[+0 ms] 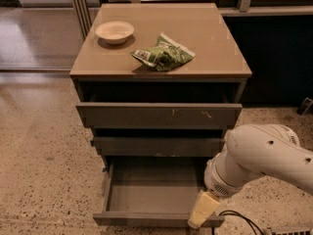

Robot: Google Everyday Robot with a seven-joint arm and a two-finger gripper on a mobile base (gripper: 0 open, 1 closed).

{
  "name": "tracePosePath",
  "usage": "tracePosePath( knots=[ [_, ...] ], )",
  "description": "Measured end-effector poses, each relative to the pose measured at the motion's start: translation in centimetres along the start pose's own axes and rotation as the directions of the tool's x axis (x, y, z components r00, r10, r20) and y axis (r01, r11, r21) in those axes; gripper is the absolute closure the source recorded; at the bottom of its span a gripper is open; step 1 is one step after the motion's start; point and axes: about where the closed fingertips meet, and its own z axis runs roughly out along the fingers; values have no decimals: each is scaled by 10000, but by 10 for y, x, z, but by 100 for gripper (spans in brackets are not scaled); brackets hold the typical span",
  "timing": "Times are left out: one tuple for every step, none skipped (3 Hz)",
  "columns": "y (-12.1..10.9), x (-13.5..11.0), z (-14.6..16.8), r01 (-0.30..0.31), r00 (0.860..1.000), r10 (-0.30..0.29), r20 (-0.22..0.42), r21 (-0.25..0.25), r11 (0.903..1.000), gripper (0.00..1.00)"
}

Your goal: Close bottom drawer

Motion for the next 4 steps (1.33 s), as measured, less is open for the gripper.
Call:
tracePosePath(
  knots=[
    [2, 4, 26, -356, 9988, 363, 315, -219, 9991, 0],
    [5, 8, 79, -895, 9936, 929, 645, -546, 9945, 0],
    [6, 9, 126, -1294, 9879, 1348, 761, -710, 9890, 0],
    [9, 8, 176, -1987, 9739, 2021, 1031, -421, 9791, 0]
  ],
)
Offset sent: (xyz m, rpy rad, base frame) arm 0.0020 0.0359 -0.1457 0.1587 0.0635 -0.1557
